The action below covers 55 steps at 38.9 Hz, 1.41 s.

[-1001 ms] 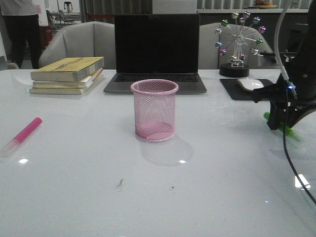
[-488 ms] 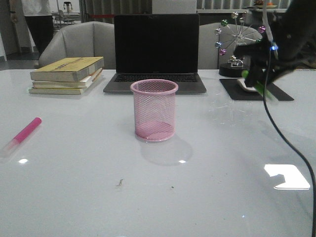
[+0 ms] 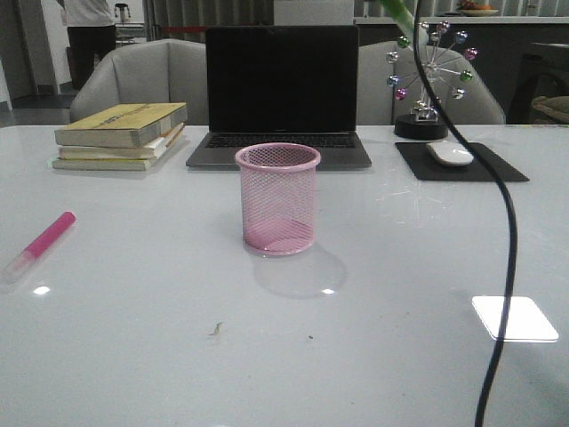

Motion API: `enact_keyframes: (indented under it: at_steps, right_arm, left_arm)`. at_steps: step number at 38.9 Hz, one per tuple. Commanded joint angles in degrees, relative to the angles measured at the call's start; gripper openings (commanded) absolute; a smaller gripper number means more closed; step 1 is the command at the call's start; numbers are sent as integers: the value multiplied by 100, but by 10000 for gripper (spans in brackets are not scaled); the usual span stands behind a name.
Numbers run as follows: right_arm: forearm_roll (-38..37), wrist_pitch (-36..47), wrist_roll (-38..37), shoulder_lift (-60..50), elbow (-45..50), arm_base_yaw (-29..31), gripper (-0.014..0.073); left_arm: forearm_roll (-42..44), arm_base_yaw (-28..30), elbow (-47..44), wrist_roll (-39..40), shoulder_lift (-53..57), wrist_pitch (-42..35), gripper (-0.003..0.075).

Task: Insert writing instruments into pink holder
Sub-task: 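Lift the green marker upright and carry it above the pink holder, then lower the green marker into the holder and open the right gripper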

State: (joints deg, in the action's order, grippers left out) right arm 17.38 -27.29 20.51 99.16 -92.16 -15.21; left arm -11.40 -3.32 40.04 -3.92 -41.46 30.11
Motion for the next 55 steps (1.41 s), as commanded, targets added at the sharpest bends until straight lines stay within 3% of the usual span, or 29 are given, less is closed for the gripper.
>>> enact_keyframes:
  at_steps: [1, 20, 38, 55]
  right_arm:
    - [133, 1067, 65, -477, -33, -171, 31]
    - [533, 3603, 48, -578, 1414, -1207, 31]
    - [552, 5573, -260, 119, 2106, -1600, 31]
    - [545, 5695, -278, 717, 2106, -1639, 31]
  left_arm:
    - [-102, -25, 187, 18, -10, -409, 93]
    - [-312, -25, 187, 18, -10, -386, 93]
    - [-406, -25, 187, 18, -10, -386, 93]
    - [-406, -25, 187, 18, -10, -386, 93]
